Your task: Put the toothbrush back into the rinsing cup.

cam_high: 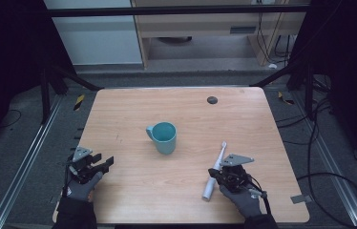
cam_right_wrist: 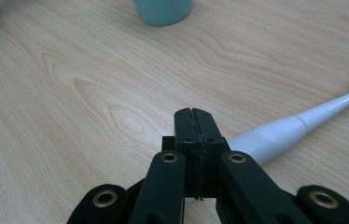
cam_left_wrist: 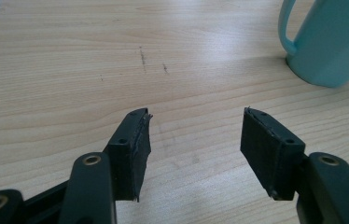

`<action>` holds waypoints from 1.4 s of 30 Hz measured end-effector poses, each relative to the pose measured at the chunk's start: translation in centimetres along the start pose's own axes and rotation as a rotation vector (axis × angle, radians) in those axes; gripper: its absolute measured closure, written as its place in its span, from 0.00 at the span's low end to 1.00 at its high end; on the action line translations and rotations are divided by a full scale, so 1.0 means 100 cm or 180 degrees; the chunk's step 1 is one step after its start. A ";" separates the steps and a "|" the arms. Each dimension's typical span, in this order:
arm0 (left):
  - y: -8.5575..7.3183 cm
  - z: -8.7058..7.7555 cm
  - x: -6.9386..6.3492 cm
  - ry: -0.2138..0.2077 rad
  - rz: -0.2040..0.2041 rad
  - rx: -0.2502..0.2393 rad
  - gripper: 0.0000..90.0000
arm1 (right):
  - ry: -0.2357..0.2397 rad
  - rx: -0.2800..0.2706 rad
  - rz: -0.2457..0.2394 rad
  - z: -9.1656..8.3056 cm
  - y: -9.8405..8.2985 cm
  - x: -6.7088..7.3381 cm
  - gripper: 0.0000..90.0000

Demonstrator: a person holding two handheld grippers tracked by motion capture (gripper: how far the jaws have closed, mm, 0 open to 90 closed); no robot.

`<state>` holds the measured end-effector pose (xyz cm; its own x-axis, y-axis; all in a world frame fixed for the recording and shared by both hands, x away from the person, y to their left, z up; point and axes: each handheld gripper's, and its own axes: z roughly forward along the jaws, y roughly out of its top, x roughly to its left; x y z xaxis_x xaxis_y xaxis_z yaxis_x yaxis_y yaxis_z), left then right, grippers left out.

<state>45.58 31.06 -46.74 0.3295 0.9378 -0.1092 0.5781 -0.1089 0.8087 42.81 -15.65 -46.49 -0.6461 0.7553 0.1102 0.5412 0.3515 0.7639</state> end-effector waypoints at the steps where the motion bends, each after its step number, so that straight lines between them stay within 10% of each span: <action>1: 0.000 0.000 0.000 0.0001 0.0001 -0.0001 0.47 | 0.0012 0.0020 -0.0001 0.001 0.000 0.001 1.00; 42: 0.000 0.000 0.000 -0.0005 -0.0009 0.0026 0.48 | 0.0058 0.0297 0.0028 0.009 -0.010 -0.002 1.00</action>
<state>45.58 31.09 -46.80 0.3291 0.9376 -0.1126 0.5851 -0.1089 0.8036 42.92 -15.68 -47.86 -0.6503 0.7487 0.1289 0.5942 0.3955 0.7004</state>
